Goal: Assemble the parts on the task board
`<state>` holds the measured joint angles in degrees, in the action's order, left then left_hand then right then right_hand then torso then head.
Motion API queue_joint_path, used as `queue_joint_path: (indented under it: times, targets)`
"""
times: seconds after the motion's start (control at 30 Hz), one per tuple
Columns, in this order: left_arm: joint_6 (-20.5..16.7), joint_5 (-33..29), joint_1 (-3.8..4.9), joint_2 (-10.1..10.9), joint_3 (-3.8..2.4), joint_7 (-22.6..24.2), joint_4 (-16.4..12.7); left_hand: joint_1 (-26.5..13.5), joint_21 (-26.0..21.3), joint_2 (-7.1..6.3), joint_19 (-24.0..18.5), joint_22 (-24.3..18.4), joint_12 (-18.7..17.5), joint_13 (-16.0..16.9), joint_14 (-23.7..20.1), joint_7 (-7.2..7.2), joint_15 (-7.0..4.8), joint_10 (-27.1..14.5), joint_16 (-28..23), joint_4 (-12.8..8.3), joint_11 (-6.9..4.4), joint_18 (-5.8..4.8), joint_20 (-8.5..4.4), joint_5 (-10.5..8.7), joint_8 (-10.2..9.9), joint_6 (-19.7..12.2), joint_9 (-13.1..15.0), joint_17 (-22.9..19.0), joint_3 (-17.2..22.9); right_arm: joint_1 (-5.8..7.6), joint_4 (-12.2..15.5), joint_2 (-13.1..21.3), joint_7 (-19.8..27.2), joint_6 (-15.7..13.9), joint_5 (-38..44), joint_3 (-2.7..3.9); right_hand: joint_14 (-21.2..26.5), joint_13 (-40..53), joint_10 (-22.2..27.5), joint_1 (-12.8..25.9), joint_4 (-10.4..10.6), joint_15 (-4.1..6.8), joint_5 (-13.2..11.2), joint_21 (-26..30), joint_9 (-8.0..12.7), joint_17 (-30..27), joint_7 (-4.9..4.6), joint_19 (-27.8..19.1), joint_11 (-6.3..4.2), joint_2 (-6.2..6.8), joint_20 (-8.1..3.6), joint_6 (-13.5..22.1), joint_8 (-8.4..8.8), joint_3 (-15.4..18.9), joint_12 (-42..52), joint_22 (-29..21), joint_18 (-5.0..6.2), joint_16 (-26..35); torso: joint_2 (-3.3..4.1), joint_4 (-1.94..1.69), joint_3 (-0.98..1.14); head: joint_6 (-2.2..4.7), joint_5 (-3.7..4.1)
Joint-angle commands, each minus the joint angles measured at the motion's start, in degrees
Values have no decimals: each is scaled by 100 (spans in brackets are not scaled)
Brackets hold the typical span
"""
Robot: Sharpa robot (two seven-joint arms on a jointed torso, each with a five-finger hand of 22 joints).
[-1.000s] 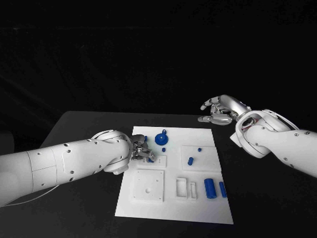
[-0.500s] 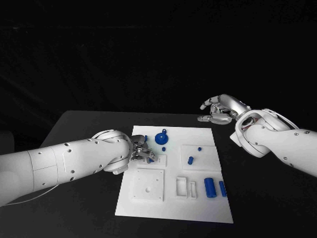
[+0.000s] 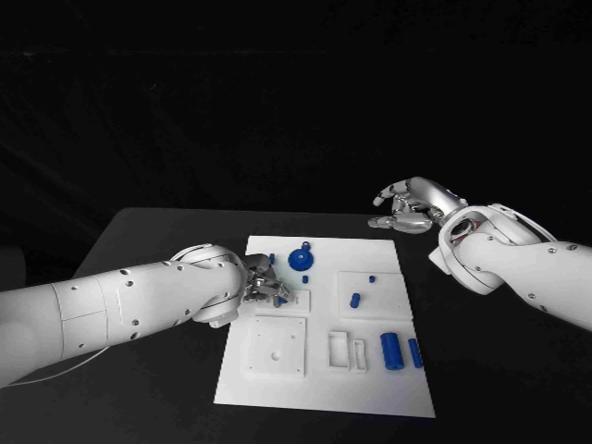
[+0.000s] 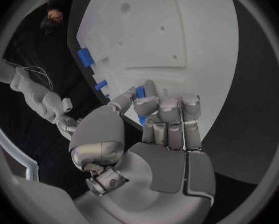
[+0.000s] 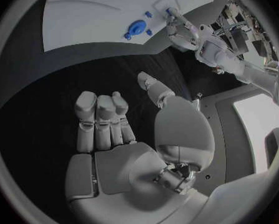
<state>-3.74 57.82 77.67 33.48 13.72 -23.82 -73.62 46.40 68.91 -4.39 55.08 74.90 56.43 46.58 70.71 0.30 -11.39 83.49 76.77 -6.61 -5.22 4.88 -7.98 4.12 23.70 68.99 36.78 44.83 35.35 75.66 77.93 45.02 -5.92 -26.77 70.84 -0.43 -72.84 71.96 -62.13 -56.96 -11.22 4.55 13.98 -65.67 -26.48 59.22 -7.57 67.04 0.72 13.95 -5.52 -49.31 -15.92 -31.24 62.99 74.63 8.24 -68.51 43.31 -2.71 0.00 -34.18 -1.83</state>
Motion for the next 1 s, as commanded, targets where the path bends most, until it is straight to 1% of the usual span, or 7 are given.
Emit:
queue_joint_path:
  times: [0.03, 0.2, 0.3, 0.37, 0.53, 0.77, 1.0]
  targets:
    - [81, 13, -19, -15, 11, -29, 11, -63, 30, 8, -36, 34, 41, -12, -4, -152, -117, -278, 33, 66, -224, 99, -701, -76, -10, 322, -15, -17, -3, 0, 2, 0, 53, 71, 8, 3, -39, -7, 155, -52, 40, 12, 39, 33, 9, 7, -56, 11, 92, -10, -11, -109, -20, 7, 26, 9, 676, 32, 0, -2, -6, 7, 9]
    - [49, 13, -19, -14, 10, -31, 28, -128, 39, -60, -42, 32, 52, -22, -15, -150, -123, -286, 51, 127, -223, 104, -702, -132, 5, 312, -21, -37, -57, 0, 0, 3, 55, 74, 7, 3, -40, -8, 156, -51, 41, 12, 39, 33, 9, 7, -56, 11, 92, -9, -11, -109, -20, 9, 27, 9, 676, 33, 2, 0, -8, 11, 18]
    - [44, 13, -19, -16, 10, -31, 34, -234, 39, -219, -47, 26, 57, -26, -25, -149, -124, -290, 62, 230, -222, 106, -700, -136, 17, 304, -20, -47, -103, 0, -3, 4, 52, 73, 7, 3, -40, -8, 156, -51, 42, 12, 39, 33, 10, 7, -56, 11, 92, -8, -11, -109, -19, 10, 27, 9, 676, 33, 3, 1, -7, 16, 24]
    - [27, 13, -19, -19, 10, -28, 39, -253, 38, -287, -47, 20, 60, -31, -29, -153, -130, -292, 70, 304, -226, 117, -707, -136, 26, 298, -19, -56, -78, 0, -5, 3, 53, 74, 7, 3, -40, -9, 156, -51, 42, 12, 40, 34, 10, 7, -57, 11, 92, -8, -11, -108, -19, 11, 27, 9, 676, 33, 3, 0, -7, 18, 26]
    - [-1, 12, -19, -29, 10, -19, 42, -290, 50, -537, -38, 2, 72, -47, -40, -159, -143, -292, 97, 587, -230, 139, -717, -135, 59, 282, -15, -89, 23, 0, -5, 2, 52, 80, 7, 3, -39, -10, 157, -51, 42, 12, 40, 34, 10, 8, -57, 11, 92, -7, -11, -107, -18, 13, 28, 10, 676, 33, 1, -8, -7, 7, 34]
    - [-42, 12, -19, -33, 9, -17, 56, -271, 67, -642, -33, -5, 81, -55, -46, -157, -147, -293, 116, 743, -231, 147, -719, -134, 81, 269, -12, -111, 74, 0, -10, 4, 52, 82, 7, 3, -39, -11, 157, -51, 43, 12, 42, 35, 11, 8, -57, 11, 92, -8, -11, -107, -18, 15, 29, 10, 676, 34, -1, -2, -5, 3, 33]
    - [-107, 12, -19, -25, 9, -37, 78, -260, 88, -885, -27, -24, 94, -67, -53, -159, -151, -292, 144, 1056, -232, 158, -720, -133, 114, 252, -6, -145, 155, 0, -12, 6, 50, 79, 7, 3, -40, -12, 158, -50, 45, 12, 43, 36, 11, 8, -57, 12, 92, -6, -11, -106, -17, 17, 30, 11, 676, 34, 0, -3, -2, 10, 38]
